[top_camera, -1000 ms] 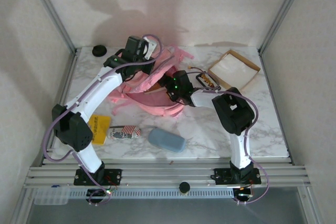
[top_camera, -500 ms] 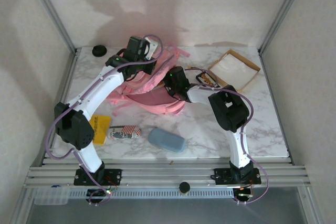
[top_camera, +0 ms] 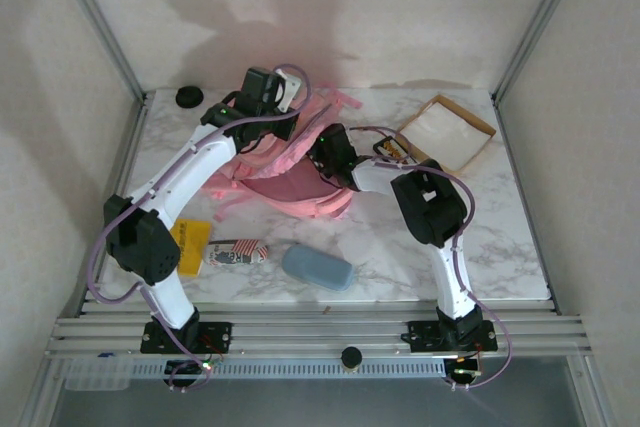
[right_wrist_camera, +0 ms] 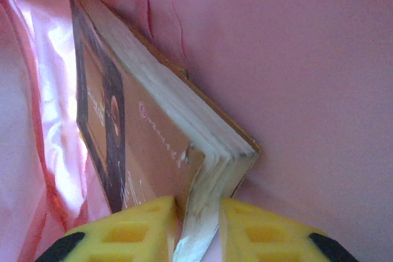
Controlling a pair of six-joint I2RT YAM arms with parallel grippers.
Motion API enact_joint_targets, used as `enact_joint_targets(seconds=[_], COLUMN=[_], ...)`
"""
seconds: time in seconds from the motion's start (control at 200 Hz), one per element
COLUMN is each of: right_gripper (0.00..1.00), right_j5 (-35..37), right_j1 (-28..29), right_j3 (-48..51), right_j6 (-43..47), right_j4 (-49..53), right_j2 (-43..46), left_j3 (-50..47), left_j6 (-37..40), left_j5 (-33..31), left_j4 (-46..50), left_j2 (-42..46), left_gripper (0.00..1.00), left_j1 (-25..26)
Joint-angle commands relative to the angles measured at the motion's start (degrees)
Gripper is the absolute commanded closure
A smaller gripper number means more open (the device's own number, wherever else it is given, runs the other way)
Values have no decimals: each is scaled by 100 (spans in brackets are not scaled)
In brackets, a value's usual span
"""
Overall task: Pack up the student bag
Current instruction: Place the book in the student bag, then close the student bag at the center of the table.
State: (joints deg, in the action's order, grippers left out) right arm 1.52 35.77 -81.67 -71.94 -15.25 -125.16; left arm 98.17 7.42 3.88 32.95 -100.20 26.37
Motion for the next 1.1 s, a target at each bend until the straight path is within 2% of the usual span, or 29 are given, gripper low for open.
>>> enact_joint_targets(seconds=[0.0, 0.075, 0.21, 0.431, 0.701, 0.801, 0.966, 1.092], right_gripper=[79, 89, 100, 100, 91, 86, 75, 69], right_j5=[163, -31, -207, -390, -877, -595, -520, -460], right_j1=[-100, -150, -184, -184, -176, -193, -337, -498], right_j3=[-152, -101, -281, -492, -1255, -640, 1318, 2185], right_j6=[333, 497, 1033, 1487, 1906, 2153, 2234, 2507], right_j4=[-115, -369, -159, -91, -361, -186, -544, -54], right_j2=[-25, -56, -113, -375, -865, -245, 1260, 2442], left_j3=[400, 414, 426, 389, 405, 312, -179, -703], left_j6=[-83, -101, -83, -91, -109, -241, -659, -1102], left_j5=[179, 191, 167, 201, 247, 208, 311, 438], left_j4=[-511, -505, -498, -523, -520, -544, -797, -1112], left_j2=[126, 125, 116, 135, 75, 88, 106, 167], left_gripper=[100, 100, 100, 100, 100, 100, 100, 100], left_j1=[26, 26, 26, 25, 26, 21, 26, 25])
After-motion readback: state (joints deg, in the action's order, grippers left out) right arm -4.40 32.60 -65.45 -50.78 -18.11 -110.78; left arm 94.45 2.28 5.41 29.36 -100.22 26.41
